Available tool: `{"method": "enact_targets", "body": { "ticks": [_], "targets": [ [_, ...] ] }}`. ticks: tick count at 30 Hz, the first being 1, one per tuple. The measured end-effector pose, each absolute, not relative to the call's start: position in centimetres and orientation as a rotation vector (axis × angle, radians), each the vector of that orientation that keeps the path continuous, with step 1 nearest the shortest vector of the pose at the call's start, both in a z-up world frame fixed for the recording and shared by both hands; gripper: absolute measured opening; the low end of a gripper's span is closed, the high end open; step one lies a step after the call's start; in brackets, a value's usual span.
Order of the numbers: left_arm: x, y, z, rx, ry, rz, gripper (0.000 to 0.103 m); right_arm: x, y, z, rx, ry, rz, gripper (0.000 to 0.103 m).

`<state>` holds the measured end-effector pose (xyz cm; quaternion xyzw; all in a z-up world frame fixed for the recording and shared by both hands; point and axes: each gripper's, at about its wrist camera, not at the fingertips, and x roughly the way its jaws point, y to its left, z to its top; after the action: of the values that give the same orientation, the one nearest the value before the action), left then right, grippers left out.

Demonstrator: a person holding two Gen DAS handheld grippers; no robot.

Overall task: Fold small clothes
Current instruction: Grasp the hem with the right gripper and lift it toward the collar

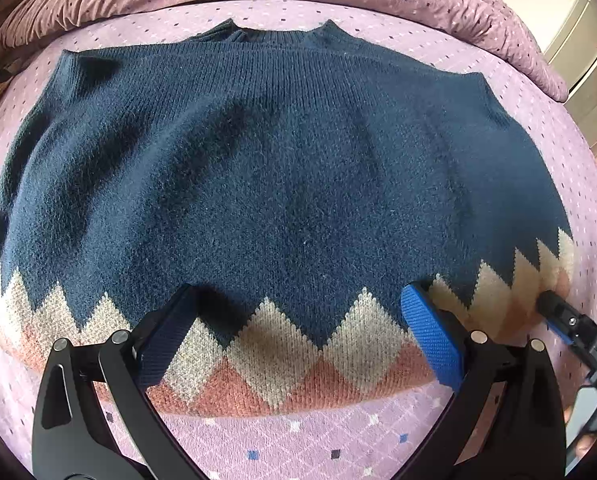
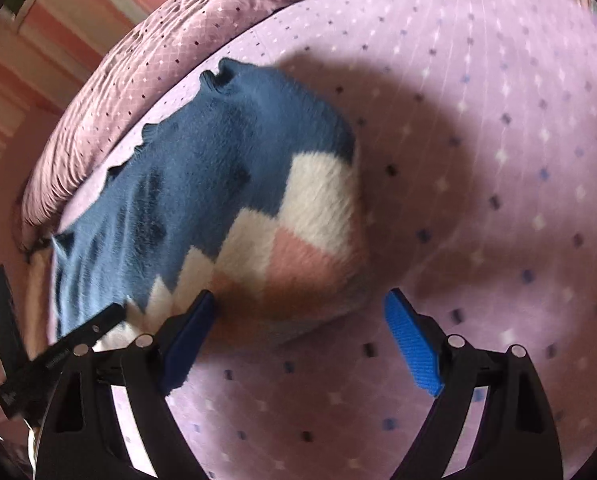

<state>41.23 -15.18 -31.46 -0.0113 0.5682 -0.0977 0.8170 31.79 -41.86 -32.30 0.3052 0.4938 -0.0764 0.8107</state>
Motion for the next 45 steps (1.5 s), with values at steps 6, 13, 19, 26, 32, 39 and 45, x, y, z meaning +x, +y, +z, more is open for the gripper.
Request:
{"method": "enact_targets", "body": {
  "ticks": [6,13,19,26,32,39,45],
  "targets": [
    [41.7,-15.4,-31.7,-0.020,1.216,-0.202,0.100,32.7,-42.3,-34.3,0.827,1.005,-0.190,0.088],
    [41.9,-15.9,-32.1,-0.002,1.215,-0.188,0.100,34.5,-42.7,-34.8,0.942,0.959,-0.260,0.080],
    [41.8,-15.9,-32.1,-0.006,1.214,-0.188,0.100,33.3,-42.5,-34.5,0.971,0.929,-0.300,0.063],
    [41.9,-15.9,-32.1,-0.008,1.215,-0.184,0.100,33.0,-43.5,-35.6,1.115,0.924,-0.314,0.059],
    [42.0,-16.1,-32.3,-0.003,1.223,-0.171,0.100,33.6,-43.3,-35.4,1.131,0.948,-0.327,0.068],
    [42.1,-16.0,-32.4,-0.005,1.227,-0.180,0.100,36.7,-41.1,-33.6,0.936,0.951,-0.291,0.039],
    [42.2,-15.9,-32.6,-0.004,1.230,-0.187,0.100,37.1,-38.8,-30.6,0.679,0.915,-0.277,0.031]
  ]
}}
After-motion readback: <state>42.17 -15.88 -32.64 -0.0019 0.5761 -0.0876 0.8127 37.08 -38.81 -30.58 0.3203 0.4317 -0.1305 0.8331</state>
